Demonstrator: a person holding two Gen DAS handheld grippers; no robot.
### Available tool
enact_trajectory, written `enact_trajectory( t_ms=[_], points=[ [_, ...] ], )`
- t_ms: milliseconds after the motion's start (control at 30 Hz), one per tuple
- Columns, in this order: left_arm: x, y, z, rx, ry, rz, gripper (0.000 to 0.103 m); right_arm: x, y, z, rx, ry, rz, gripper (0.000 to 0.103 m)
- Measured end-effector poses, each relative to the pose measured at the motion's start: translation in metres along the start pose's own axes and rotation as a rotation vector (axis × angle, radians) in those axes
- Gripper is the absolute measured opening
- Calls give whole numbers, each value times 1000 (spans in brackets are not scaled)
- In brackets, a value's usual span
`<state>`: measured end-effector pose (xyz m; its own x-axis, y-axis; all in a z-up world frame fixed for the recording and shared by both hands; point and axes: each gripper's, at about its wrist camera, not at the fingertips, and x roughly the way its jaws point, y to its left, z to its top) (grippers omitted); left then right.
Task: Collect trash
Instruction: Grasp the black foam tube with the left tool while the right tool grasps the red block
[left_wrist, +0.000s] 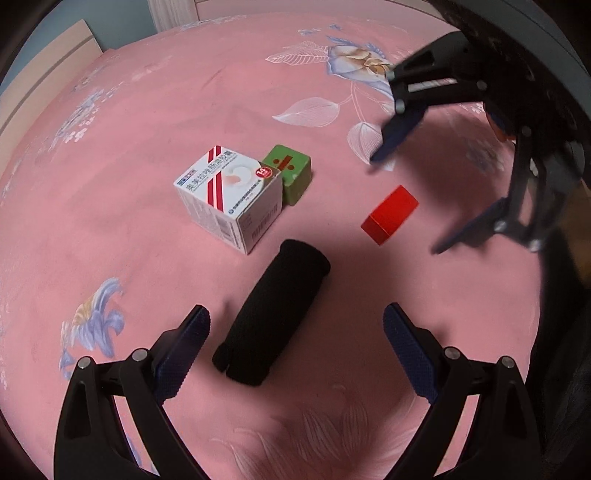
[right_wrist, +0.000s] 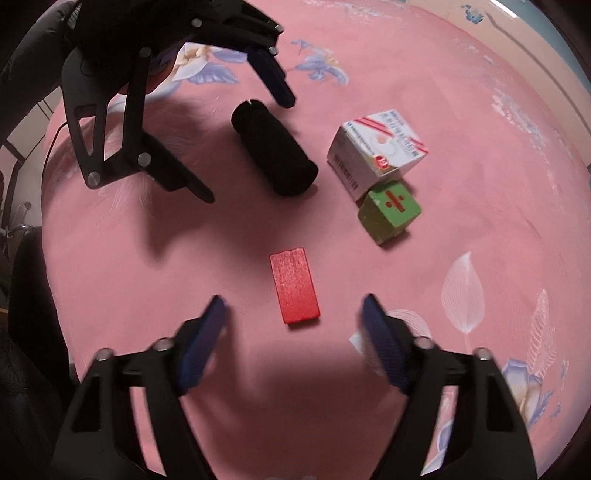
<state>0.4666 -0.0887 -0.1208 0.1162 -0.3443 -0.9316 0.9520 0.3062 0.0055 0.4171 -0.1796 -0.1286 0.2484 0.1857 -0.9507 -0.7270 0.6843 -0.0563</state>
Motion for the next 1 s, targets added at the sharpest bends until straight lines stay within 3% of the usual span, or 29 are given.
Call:
enact_trajectory(
  t_ms=[133,200,267,333,500,733,1000],
  points=[
    [6,-1,3,4,0,-12,95,9,-9,5,15,12,11,60],
    [10,-1,3,1,12,-18,76,13,-12,6,22,23,17,56],
    [12,0,3,-6,18,3,73,15,-14,7,21,26,14,53],
    [11,2,4,-18,7,0,70,15,-15,8,20,27,24,44],
    [9,10,2,-55,5,30,49,17,-20,12,27,33,29,31],
    [15,13,4,-74,27,46,49,20,-16,17,12,52,23,22],
    [23,22,1,-81,27,38,48,22,-8,19,14,63,24,21]
  ],
)
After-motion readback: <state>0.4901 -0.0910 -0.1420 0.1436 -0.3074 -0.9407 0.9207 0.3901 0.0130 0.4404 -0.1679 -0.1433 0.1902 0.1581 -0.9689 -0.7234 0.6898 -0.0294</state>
